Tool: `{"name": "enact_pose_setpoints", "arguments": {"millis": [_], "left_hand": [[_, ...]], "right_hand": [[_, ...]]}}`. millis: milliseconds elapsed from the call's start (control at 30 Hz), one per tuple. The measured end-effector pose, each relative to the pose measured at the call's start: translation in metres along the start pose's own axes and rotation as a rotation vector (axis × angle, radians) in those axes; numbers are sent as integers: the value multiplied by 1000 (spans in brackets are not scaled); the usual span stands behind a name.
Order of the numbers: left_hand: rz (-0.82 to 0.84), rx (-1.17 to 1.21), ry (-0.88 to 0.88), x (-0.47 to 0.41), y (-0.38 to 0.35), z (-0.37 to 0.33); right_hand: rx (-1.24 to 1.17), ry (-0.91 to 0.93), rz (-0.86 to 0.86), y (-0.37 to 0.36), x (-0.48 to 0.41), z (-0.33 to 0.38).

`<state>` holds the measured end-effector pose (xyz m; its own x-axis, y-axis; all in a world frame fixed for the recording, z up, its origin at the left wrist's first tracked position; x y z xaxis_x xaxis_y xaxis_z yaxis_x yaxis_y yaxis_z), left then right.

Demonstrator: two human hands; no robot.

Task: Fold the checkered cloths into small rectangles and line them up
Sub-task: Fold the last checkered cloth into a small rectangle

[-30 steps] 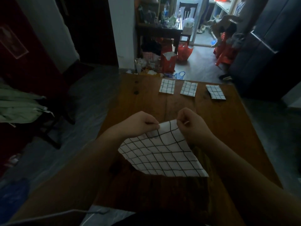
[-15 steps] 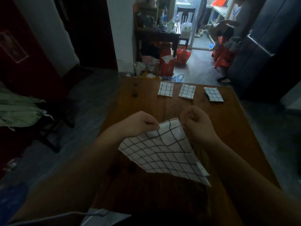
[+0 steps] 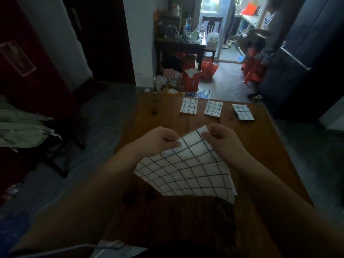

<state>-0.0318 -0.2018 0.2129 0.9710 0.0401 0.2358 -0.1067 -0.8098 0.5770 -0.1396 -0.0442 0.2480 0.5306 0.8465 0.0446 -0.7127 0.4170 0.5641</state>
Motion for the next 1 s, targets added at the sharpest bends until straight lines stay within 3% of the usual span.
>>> {"name": "enact_pose_setpoints", "arguments": {"millis": [267,667,867,1000], "left_hand": [[-20,-199,151,2,-2,21],[-169,-192,119,-17,11,-8],[-212,-186,175,-43,-9,-27],[-284,-80,227,-61,-20,-35]], "right_hand": [[-34,41,-149,33,6,10],[-31,40,-305,88,34,-10],[-77,42,-234,94,53,-39],[-53,55,-70,90,64,-65]]}}
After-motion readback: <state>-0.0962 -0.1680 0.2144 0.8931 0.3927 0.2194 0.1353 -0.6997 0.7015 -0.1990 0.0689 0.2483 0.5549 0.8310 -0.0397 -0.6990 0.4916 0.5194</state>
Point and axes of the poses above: each hand's wrist, its own x-axis away from the middle knuckle, its own y-axis out of the back of the hand, z = x × y, the point moved 9 cm from there along -x, towards the middle knuckle, and after that the axes turned 13 degrees about z, right-handed, at the moved point
